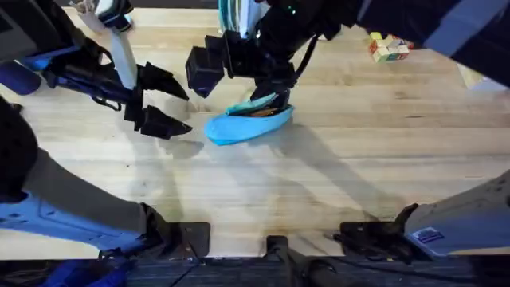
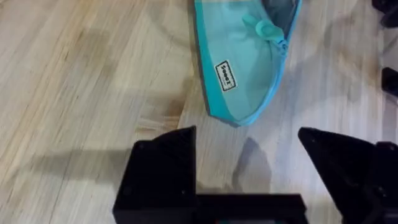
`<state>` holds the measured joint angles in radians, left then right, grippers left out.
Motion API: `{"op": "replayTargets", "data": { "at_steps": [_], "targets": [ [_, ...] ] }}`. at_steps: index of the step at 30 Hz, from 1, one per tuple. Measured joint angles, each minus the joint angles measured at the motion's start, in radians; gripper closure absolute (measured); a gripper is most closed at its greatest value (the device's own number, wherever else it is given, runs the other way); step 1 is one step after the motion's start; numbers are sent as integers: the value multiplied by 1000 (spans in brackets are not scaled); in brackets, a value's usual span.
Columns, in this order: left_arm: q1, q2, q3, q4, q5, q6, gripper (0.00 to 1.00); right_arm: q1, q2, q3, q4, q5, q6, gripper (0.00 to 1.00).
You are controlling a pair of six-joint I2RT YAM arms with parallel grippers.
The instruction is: Unzip the bag, pick up the pens from the table one at a time and place them inside, then zip the bag closed.
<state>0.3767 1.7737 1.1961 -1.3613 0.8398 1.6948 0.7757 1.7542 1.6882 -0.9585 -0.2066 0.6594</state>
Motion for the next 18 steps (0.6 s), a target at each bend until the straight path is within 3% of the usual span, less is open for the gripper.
{"op": "replayTargets", "data": {
  "at_steps": [18],
  "targets": [
    [0,0,0,0,0,0,7,0,70,0,39,5,30,5]
  ]
}}
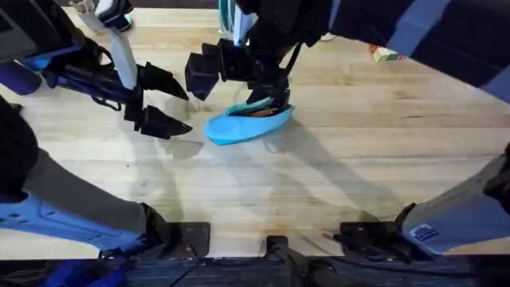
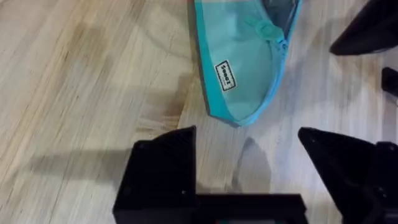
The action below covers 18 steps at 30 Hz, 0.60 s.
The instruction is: Unzip the bag, pick up the pens from the table one at a time and place them inside, then zip the bag closed.
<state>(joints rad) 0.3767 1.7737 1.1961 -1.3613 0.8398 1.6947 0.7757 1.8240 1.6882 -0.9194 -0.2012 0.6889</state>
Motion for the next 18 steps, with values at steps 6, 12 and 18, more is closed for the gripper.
{"op": "replayTargets", "data": {
  "at_steps": [6,12,18],
  "targets": [
    [0,0,0,0,0,0,6,0,15,0,8,23,14,3],
    [0,0,0,0,0,0,6,0,70,0,37,28,26,4],
    [0,0,0,0,0,0,7,0,104,0,58,29,26,4]
  ]
}}
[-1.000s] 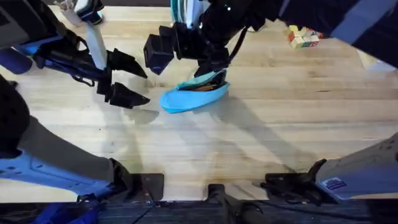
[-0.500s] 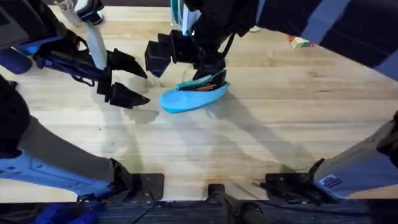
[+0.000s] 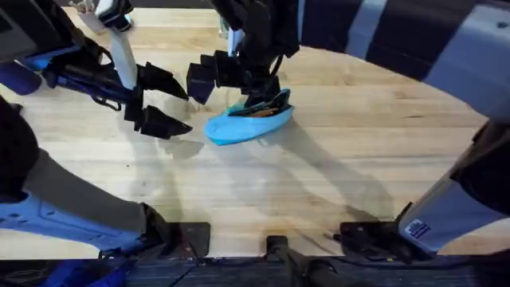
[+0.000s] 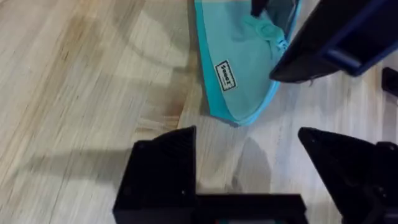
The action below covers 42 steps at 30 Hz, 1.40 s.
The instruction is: Unzip the bag, pick up the pens from the table one at a time and place them inside, then zip the bag closed.
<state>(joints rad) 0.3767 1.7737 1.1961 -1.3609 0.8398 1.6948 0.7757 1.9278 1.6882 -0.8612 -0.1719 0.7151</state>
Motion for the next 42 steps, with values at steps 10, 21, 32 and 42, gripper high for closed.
{"op": "replayTargets", "data": {
  "at_steps": [10,21,32,42],
  "targets": [
    [0,0,0,0,0,0,6,0,18,0,1,1,0,117],
    [0,0,0,0,0,0,6,37,18,0,-42,76,-44,180],
    [0,0,0,0,0,0,7,64,18,0,-50,139,-87,423],
    [0,0,0,0,0,0,7,64,26,0,-53,153,-92,793]
  ]
}}
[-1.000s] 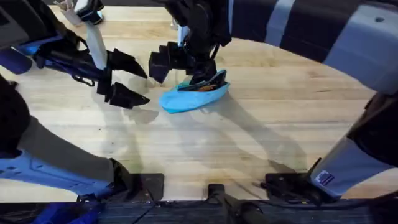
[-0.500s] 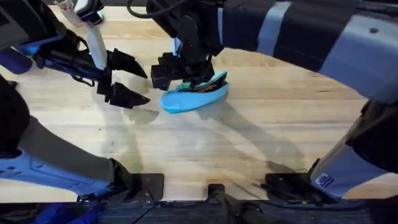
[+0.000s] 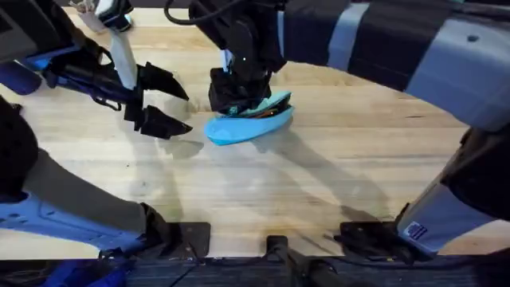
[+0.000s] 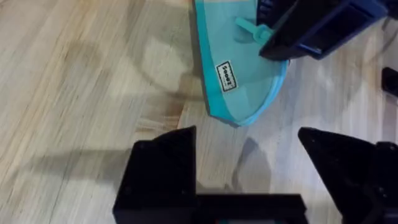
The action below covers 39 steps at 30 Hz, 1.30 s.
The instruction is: Unzip the bag, pick up the pens from the table one at a time and place them inside, then zip the bag closed.
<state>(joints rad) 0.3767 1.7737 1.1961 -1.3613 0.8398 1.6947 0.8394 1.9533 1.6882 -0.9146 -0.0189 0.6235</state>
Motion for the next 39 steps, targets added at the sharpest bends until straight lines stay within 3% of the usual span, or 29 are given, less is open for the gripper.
{"op": "replayTargets", "data": {
  "at_steps": [7,34,38,39],
  "targets": [
    [0,0,0,0,0,0,7,0,1,0,-2,4,-3,966],
    [-3,0,0,4,5,0,7,0,-41,43,-6,8,-148,971],
    [-24,0,0,4,6,0,6,0,-49,44,-8,8,-153,971],
    [-69,0,-2,13,7,0,6,0,-48,44,-8,8,-162,971]
  ]
}}
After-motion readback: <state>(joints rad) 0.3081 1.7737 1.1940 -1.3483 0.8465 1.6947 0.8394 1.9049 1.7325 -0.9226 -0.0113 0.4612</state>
